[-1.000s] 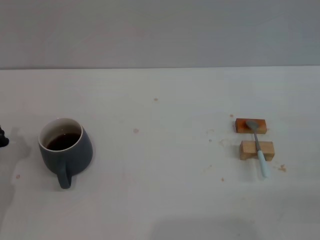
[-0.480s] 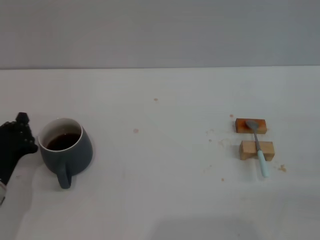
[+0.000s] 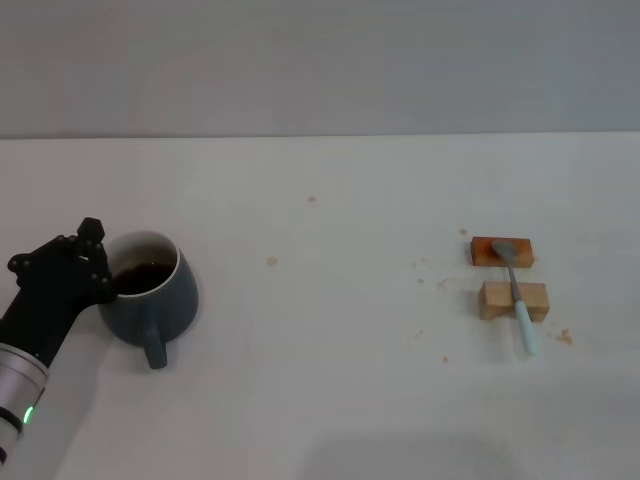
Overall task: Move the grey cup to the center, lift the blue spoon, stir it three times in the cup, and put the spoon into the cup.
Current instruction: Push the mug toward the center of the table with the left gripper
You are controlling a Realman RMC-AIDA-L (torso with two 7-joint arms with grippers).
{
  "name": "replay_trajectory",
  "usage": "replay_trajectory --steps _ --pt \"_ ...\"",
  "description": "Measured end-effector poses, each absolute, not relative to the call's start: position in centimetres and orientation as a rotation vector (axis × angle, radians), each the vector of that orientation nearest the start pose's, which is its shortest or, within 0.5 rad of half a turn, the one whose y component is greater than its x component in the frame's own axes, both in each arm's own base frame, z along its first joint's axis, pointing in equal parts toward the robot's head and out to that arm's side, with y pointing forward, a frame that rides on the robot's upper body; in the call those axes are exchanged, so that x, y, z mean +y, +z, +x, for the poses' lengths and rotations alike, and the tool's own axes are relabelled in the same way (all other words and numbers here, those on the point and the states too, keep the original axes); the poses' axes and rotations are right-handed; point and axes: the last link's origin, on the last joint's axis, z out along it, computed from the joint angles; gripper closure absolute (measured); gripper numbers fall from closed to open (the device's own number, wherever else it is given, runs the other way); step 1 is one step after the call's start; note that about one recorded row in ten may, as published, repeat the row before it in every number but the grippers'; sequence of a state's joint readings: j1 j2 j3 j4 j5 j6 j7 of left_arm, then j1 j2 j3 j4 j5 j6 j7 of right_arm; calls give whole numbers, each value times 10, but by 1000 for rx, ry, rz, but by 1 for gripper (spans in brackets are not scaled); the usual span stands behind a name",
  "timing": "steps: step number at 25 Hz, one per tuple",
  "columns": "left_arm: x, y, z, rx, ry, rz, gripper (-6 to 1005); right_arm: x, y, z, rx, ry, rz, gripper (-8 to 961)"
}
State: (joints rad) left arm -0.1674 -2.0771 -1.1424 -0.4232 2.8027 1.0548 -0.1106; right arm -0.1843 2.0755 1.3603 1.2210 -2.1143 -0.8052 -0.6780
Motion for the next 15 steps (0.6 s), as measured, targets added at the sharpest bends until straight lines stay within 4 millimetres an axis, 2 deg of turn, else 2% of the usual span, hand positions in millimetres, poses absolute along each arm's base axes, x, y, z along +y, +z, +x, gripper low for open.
replay_trajectory --steps 9,10,14,15 --pt "283 -24 -340 -560 -658 -1645 1001 264 109 339 584 407 -968 236" --pt "285 -15 -343 -568 -666 -1600 1001 264 109 339 584 405 -969 236" --pt "286 -10 -348 -568 -642 -1580 1001 262 108 338 569 379 -977 237" --pt "289 -11 -358 -571 -584 -1593 1001 260 109 336 561 372 -977 237"
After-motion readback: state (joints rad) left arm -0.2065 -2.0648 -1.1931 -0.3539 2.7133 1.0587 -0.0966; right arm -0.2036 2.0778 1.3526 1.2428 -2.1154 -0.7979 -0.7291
